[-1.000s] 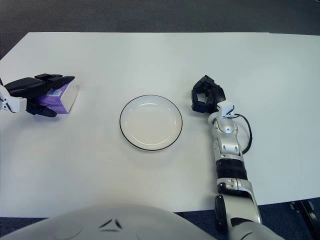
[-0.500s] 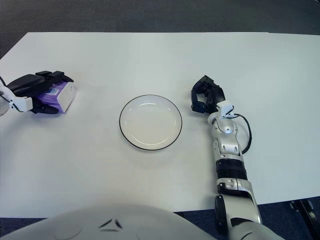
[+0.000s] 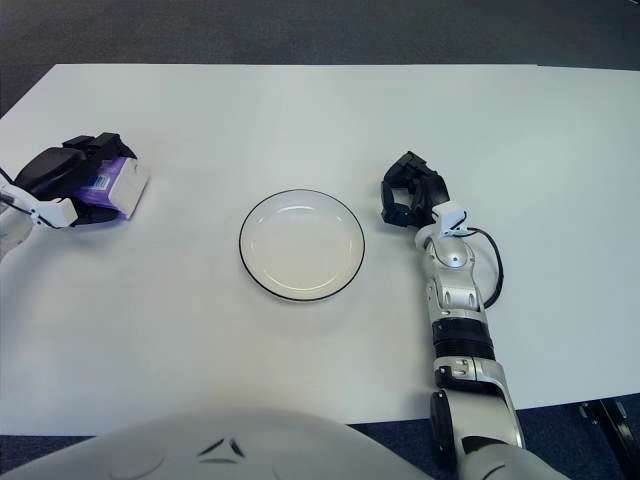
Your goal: Put the tissue paper into the plate.
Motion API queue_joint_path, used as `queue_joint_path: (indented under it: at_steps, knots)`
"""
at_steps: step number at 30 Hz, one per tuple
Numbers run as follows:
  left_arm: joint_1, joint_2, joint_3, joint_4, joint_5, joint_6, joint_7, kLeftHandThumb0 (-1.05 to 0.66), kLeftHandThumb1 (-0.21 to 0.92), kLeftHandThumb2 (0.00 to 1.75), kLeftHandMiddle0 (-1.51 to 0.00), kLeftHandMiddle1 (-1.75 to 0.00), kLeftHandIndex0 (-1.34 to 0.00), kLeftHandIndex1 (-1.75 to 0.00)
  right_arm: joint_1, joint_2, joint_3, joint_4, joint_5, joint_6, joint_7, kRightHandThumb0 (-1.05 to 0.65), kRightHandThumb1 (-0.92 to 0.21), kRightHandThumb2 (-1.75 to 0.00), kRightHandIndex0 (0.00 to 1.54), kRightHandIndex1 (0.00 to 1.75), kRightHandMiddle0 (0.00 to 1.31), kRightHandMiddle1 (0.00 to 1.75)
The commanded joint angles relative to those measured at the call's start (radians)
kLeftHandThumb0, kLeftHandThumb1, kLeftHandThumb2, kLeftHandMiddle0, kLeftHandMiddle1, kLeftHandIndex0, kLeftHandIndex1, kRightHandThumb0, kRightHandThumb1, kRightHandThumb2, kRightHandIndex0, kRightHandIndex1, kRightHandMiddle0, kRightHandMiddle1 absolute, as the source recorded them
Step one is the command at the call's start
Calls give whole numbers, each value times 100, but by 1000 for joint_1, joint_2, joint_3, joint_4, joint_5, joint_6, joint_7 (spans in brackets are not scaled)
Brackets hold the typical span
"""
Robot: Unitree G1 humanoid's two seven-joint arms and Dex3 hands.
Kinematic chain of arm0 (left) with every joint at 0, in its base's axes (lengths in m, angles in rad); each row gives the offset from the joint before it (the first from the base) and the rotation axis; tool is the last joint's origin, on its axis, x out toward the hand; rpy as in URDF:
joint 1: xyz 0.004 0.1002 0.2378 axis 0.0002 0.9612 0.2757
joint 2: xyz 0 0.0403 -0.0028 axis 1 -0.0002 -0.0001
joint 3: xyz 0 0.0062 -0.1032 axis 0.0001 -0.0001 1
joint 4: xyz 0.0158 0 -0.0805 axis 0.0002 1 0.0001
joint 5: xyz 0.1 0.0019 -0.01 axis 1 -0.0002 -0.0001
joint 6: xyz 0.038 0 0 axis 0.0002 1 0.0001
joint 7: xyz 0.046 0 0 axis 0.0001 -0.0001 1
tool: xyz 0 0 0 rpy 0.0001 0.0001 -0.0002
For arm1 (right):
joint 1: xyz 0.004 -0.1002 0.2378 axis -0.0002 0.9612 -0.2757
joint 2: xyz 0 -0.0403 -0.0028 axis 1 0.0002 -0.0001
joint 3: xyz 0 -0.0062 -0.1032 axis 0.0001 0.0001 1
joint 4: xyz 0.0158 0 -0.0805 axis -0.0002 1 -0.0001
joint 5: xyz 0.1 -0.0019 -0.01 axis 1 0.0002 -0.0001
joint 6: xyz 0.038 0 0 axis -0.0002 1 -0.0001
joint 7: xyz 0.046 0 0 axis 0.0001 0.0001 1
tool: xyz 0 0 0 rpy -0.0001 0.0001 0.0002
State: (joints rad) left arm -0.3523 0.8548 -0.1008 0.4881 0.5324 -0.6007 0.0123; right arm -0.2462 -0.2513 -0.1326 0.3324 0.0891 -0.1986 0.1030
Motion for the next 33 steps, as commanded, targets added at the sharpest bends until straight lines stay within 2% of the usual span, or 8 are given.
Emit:
queue_joint_path:
  at_steps: [1, 9, 14, 21, 33]
  knots:
    - [1, -19, 39, -96, 9, 22, 47, 0, 18, 145, -76, -164, -48, -175, 143, 67, 16, 80, -3, -11, 0, -45, -41, -121, 125, 175, 55, 175]
    - [-21, -86, 74, -251, 31, 78, 102, 0, 15, 149, -77, -166, -50, -175, 135, 61, 16, 94, -5, -9, -2, -45, -41, -121, 125, 175, 54, 175]
    - [-79, -176, 48, -322, 68, 83, 158, 0, 14, 151, -77, -169, -51, -175, 132, 57, 18, 98, -11, -8, -6, -45, -41, -121, 125, 175, 54, 175]
    - [-192, -271, -17, -306, 117, 65, 176, 0, 13, 153, -77, -170, -52, -175, 130, 53, 18, 106, -14, -8, -9, -45, -40, -121, 125, 175, 55, 175]
    - [-310, -378, -89, -286, 33, -13, 89, 0, 13, 153, -77, -170, -52, -175, 137, 53, 22, 99, -18, -11, -10, -46, -40, -122, 125, 175, 55, 175]
